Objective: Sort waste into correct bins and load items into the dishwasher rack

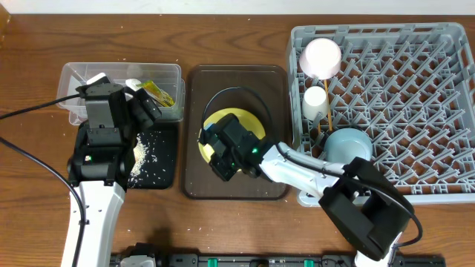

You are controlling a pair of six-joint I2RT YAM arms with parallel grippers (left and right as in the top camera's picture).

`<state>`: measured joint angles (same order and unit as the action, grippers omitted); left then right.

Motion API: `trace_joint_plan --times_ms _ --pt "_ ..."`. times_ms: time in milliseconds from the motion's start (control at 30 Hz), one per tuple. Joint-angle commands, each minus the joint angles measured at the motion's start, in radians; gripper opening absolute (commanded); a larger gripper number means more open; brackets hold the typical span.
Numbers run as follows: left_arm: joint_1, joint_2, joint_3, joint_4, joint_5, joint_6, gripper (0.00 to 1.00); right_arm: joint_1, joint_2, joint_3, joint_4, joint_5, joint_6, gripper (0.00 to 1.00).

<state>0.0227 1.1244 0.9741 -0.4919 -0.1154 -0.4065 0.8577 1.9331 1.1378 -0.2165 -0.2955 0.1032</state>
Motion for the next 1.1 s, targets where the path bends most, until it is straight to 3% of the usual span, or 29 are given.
trace_joint_plan --times_ms 0,267,533,667,833,1067 --pt "0.003 0.000 0.013 -0.001 -0.009 0.013 0.94 0.013 0.003 0.007 0.005 -0.085 0.024 0.06" --pt "0.003 0.000 0.013 -0.001 -0.009 0.013 0.94 -0.018 -0.008 0.088 -0.079 -0.090 0.022 0.08" --pt "0.003 0.000 0.013 -0.001 -0.009 0.013 0.94 -0.130 -0.011 0.460 -0.624 0.024 -0.072 0.19" --pt "0.003 0.000 0.013 -0.001 -0.009 0.013 0.94 -0.186 -0.011 0.607 -0.780 0.095 -0.080 0.30" --pt "0.003 0.000 0.013 -0.001 -0.009 0.013 0.94 -0.238 -0.011 0.648 -0.814 0.097 -0.090 0.38" --pt "0.003 0.000 0.013 -0.001 -0.009 0.013 0.94 -0.254 0.005 0.646 -0.839 0.113 -0.226 0.47"
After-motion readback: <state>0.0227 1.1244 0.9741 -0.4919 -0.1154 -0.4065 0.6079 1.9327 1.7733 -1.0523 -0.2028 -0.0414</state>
